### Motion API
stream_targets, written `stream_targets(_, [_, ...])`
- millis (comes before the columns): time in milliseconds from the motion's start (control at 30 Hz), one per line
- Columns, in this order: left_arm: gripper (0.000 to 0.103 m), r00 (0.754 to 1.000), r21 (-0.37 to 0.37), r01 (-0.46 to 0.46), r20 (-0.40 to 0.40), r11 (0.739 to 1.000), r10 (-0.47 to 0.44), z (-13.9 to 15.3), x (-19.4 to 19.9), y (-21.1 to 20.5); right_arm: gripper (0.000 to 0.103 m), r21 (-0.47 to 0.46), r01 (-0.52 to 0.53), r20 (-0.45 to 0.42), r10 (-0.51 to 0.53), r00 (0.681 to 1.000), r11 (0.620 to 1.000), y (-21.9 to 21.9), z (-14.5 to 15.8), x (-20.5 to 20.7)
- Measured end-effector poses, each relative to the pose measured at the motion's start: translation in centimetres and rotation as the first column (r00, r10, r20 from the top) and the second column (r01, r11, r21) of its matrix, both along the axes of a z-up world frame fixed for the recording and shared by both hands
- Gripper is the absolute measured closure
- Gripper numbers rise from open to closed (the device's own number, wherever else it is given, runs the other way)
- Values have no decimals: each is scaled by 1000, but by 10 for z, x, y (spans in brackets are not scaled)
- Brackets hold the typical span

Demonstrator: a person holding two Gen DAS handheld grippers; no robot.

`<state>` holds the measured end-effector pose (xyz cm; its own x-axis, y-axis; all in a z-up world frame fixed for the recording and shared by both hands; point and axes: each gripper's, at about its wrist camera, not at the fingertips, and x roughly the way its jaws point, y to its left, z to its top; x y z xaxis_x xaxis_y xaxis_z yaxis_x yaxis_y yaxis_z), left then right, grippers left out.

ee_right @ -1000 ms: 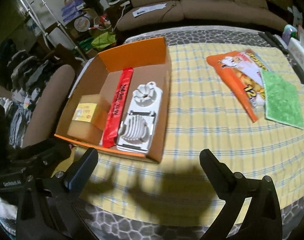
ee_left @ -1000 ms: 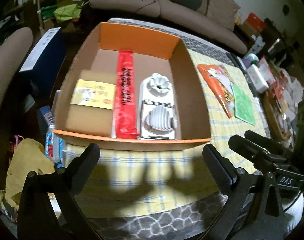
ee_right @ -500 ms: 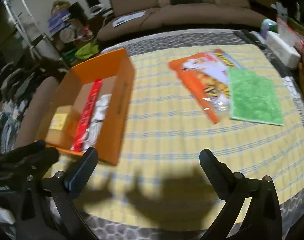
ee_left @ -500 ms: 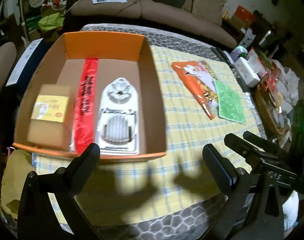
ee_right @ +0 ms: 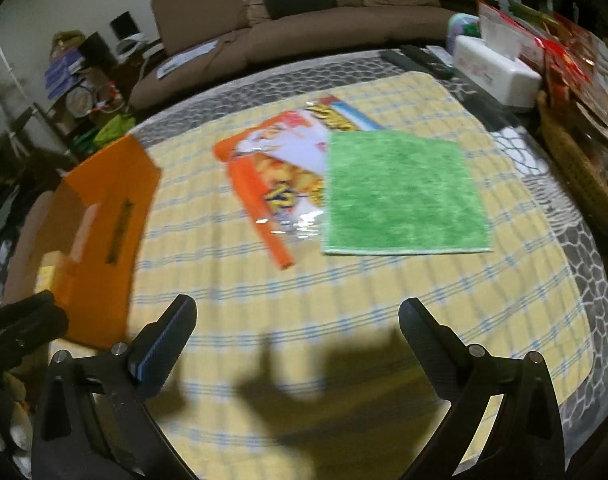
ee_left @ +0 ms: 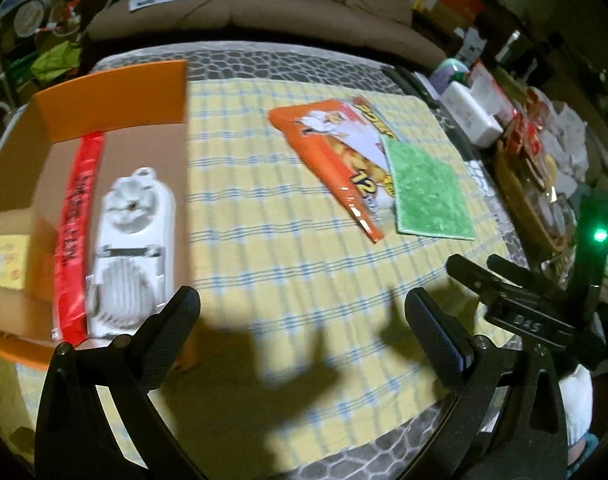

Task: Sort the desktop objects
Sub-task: 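Move the left tool to the green scrubbing pad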

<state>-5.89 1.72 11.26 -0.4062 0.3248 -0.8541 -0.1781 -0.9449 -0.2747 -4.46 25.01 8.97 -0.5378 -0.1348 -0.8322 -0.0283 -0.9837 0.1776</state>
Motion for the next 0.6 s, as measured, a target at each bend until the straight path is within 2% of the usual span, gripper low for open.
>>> stream_targets(133, [1, 999, -5, 37, 22, 999, -37, -17, -16, 28, 10, 38, 35, 14, -35, 999, 999, 27, -14, -13])
stream_targets(300, [3, 996, -19, 81, 39, 997, -80, -37, -38, 65, 13, 27, 96, 15, -97, 995, 995, 65, -28, -33])
stream_targets(367, [8, 994, -20, 103, 41, 994, -102, -43, -47, 79, 23, 5, 115, 25, -115, 993, 993, 78, -34, -41])
stream_targets(467, [14, 989, -25, 140, 41, 990, -139, -50, -61, 101, 32, -49, 142, 47, -140, 989, 989, 97, -43, -54])
stream_targets(500, [19, 988, -27, 152, 38, 988, -151, -53, -66, 110, 32, -62, 150, 45, -147, 988, 987, 102, -45, -58])
stream_targets(600, [24, 983, -31, 180, 38, 983, -179, -61, -79, 130, 32, -88, 168, 34, -166, 986, 982, 114, -47, -66])
